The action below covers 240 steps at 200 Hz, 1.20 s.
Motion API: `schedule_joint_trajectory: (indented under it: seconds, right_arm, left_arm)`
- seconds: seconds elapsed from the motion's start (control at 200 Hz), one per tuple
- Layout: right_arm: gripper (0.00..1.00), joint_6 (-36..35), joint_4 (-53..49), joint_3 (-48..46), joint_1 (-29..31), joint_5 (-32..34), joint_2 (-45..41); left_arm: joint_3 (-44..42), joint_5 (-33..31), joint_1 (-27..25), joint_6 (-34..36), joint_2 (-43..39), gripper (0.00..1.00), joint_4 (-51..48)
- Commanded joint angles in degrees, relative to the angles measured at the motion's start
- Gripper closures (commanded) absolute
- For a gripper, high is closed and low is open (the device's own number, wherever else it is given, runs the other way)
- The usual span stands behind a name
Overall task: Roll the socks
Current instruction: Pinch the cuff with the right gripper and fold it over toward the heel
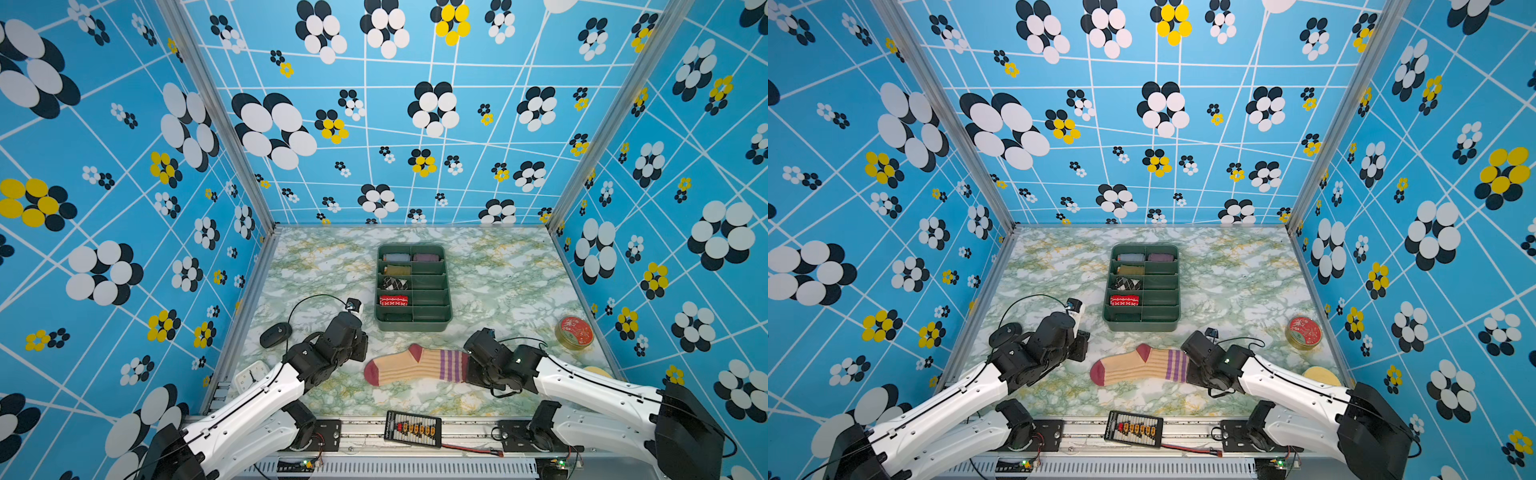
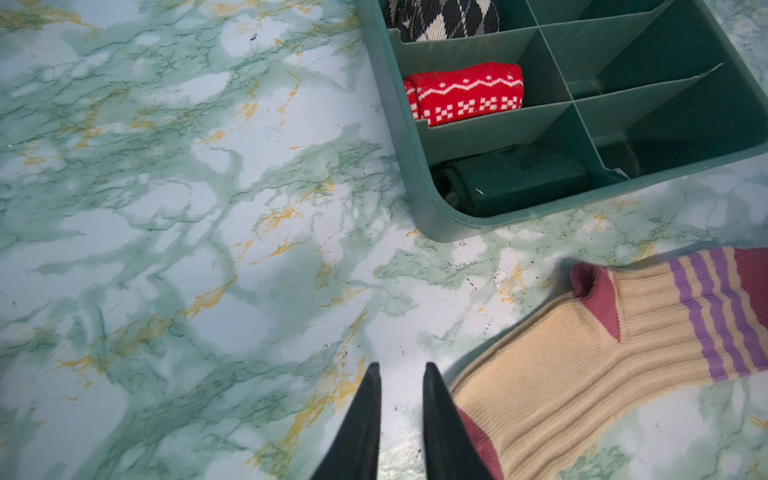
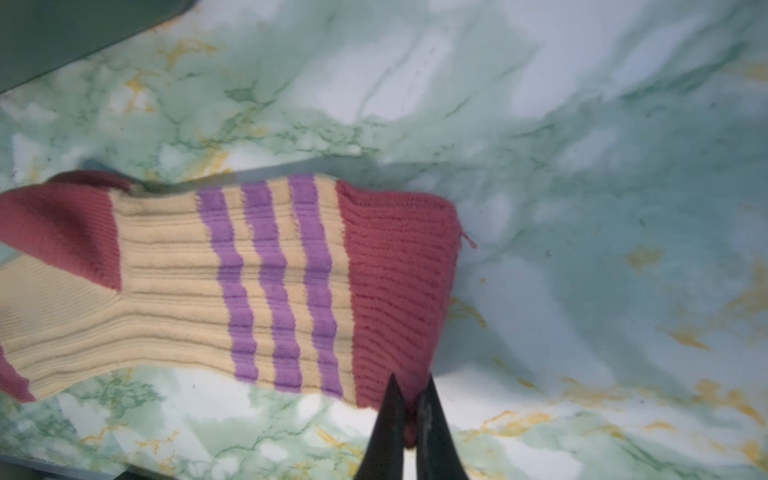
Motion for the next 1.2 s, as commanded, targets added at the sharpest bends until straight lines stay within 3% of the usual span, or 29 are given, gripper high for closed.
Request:
schedule_joint_trajectory:
  seconds: [0.0, 0.39, 0.76, 1.195]
  right_arm:
    - [0.97, -2.74, -3.23, 4.02, 2.93, 5.05, 1.96]
    - [0.98, -8.91, -7.73, 18.56, 12.34, 11.69, 17.54]
    - [0.97, -13.16, -3.54, 21.84, 14.69, 5.81, 24.07]
    - [0.93, -16.73, -3.40, 24.85, 15.71, 4.44, 27.89]
  left_arm:
    - [-0.35, 0.53, 0.54, 0.25, -1.12, 0.79, -0.38]
    - [-0.09, 0.69, 0.82, 0.08, -3.43, 0.79, -1.74]
    - [-0.52, 0.93, 1.08, -0.19, -4.68, 0.79, -1.95]
    - [-0.86, 1.27, 1.17, -0.45, -4.86, 0.79, -1.55]
